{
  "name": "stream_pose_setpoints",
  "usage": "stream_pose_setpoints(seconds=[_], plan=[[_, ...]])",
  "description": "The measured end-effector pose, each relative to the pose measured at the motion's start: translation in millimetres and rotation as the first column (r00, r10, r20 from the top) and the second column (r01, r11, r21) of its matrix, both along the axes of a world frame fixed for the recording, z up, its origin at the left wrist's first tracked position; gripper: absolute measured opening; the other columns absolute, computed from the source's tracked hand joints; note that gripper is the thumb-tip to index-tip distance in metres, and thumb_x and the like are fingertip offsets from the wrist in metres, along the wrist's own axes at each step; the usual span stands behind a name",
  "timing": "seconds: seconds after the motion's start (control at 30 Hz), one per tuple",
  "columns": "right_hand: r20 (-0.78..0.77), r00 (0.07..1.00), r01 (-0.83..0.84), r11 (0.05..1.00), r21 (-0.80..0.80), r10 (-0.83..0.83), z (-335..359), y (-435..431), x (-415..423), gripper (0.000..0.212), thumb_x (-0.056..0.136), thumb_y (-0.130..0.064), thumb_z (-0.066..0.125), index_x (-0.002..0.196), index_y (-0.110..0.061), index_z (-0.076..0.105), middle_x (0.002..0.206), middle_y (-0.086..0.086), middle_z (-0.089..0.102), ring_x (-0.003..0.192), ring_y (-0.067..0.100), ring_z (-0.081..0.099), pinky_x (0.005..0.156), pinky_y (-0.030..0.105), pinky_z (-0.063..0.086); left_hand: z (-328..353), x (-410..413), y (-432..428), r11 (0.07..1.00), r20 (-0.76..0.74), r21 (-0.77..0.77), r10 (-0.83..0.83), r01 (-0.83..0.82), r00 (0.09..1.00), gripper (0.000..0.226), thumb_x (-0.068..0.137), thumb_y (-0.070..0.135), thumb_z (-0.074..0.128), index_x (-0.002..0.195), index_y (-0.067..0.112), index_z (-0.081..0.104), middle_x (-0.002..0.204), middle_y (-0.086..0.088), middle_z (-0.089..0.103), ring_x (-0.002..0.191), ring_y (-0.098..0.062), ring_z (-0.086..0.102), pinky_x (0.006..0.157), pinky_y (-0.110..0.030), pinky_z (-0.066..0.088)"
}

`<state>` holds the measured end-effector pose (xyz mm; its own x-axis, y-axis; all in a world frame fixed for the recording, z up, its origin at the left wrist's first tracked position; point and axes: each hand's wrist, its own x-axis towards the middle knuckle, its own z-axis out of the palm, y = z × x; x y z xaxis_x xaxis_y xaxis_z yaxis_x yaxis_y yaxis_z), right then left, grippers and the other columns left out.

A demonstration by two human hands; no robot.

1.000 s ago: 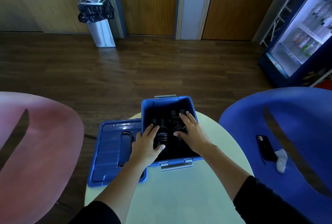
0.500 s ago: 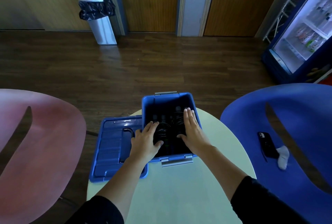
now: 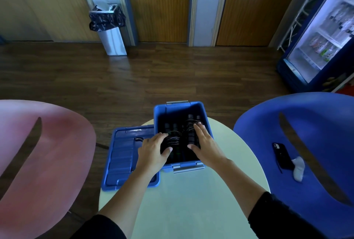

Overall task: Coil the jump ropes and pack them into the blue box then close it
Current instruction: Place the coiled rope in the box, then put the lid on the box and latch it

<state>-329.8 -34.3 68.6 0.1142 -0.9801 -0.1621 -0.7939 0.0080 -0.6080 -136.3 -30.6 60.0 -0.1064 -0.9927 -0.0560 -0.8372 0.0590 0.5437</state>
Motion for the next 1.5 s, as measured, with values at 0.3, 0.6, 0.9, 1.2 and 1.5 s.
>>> stream_pose_setpoints(seconds=[0.3, 0.6, 0.9, 1.2, 1.5], plan=[[0.22, 0.974, 0.086, 0.99, -0.109, -0.06, 14, 6, 98, 0.037, 0.091, -0.024, 0.06, 0.126, -0.011, 0.056, 0.123, 0.01, 0.058, 0.109, 0.028, 0.058, 0.093, 0.034, 0.047, -3, 74, 4, 0.929, -0.334, 0.045, 0.36, -0.367, 0.871, 0.035, 0.089, 0.02, 0.066, 0.123, 0.009, 0.063, 0.122, -0.009, 0.065, 0.114, -0.025, 0.059, 0.091, -0.03, 0.046], [-0.054, 0.978, 0.208, 0.939, 0.275, -0.201, -58, -9, 219, 0.058, 0.1, -0.023, 0.044, 0.149, -0.007, 0.018, 0.152, 0.012, 0.026, 0.141, 0.029, 0.027, 0.111, 0.037, 0.03, -60, 189, -9, 0.805, -0.066, 0.438, 0.472, -0.4, 0.879, 0.056, 0.094, 0.031, 0.059, 0.144, 0.014, 0.041, 0.139, -0.017, 0.053, 0.126, -0.033, 0.052, 0.101, -0.04, 0.043], [-0.334, 0.861, 0.483, 0.822, 0.3, -0.384, -95, -22, 234, 0.083, 0.097, -0.03, 0.053, 0.152, -0.008, -0.004, 0.161, 0.016, -0.001, 0.148, 0.032, 0.008, 0.115, 0.044, 0.023, -87, 207, -27, 0.848, -0.094, 0.482, 0.302, -0.222, 0.949, 0.061, 0.093, 0.022, 0.062, 0.147, 0.019, 0.036, 0.139, -0.011, 0.054, 0.122, -0.025, 0.056, 0.096, -0.032, 0.048], [-0.209, 0.831, 0.556, 0.765, 0.324, -0.516, -77, -28, 239, 0.083, 0.092, -0.023, 0.059, 0.152, -0.016, 0.002, 0.156, 0.01, 0.021, 0.143, 0.034, 0.018, 0.11, 0.047, 0.026, -83, 230, -35, 0.855, -0.098, 0.472, 0.292, -0.214, 0.951, 0.064, 0.09, 0.009, 0.064, 0.147, 0.019, 0.036, 0.139, -0.014, 0.053, 0.121, -0.029, 0.057, 0.091, -0.03, 0.05], [-0.063, 0.889, 0.457, 0.888, 0.043, -0.454, 13, -39, 234, 0.074, 0.091, -0.031, 0.061, 0.151, -0.021, 0.018, 0.152, 0.007, 0.027, 0.135, 0.032, 0.025, 0.107, 0.046, 0.026, -11, 246, -52, 0.918, -0.205, 0.343, 0.281, -0.2, 0.937, 0.059, 0.089, 0.015, 0.065, 0.143, 0.02, 0.041, 0.095, -0.001, 0.064, 0.099, -0.027, 0.066, 0.088, -0.047, 0.055]])
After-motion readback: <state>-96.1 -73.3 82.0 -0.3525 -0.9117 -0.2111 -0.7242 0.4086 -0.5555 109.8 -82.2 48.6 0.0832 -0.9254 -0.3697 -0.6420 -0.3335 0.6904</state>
